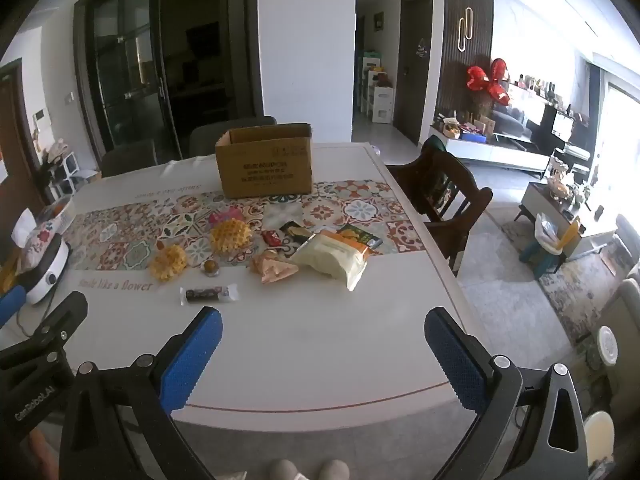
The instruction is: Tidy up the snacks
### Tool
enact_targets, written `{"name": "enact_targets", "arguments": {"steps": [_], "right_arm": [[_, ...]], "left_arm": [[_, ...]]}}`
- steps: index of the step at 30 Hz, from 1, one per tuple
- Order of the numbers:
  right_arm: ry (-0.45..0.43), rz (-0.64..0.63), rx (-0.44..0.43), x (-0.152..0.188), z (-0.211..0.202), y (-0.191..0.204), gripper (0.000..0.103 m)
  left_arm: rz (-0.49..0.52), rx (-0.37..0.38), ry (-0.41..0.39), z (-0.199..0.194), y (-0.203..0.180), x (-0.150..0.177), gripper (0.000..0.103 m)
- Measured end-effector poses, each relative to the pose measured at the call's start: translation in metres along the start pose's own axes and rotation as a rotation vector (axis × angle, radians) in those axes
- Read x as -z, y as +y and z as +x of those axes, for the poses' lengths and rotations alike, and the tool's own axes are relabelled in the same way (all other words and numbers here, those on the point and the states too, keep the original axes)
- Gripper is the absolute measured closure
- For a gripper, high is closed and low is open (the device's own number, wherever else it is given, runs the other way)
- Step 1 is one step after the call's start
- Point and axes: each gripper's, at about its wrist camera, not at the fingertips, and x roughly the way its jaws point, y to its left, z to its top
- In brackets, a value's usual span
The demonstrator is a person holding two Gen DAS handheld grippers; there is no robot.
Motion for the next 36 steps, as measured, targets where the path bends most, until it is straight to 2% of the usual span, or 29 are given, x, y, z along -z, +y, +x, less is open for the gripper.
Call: {"name": "enact_targets", "arguments": {"steps": [7,9,15,25,36], "right_arm": [[-0.002,-0.002,-0.002,0.0,0.001,-0.001,0.001],[-0.004,-0.002,-0.004,-0.001,0.001,-0.001,0.001],[-0.003,-0.002,-0.002,-0.001,0.004,0.0,0.001],[-0.003,0.001,0.001,-0.003,0.006,0.0,0.001],[-0.002,0.0,0.002,-0.006,0.008,0.002,0.001]], "left_arm": [[-0.008,-0.015,0.002,0.0,-0.002,0.0,0.002],[-0.003,0.009,-0.004,0.003,0.006,-0.001,0.002],[-0.007,0.001,-0.002,0.008,0.01,0.002,0.002],[-0.011,-0.007,0.0,0.015,0.004,-0.004,0.001],[-0.01,-0.002,-0.001,0.009,0.005,-0.003,0.001]]}}
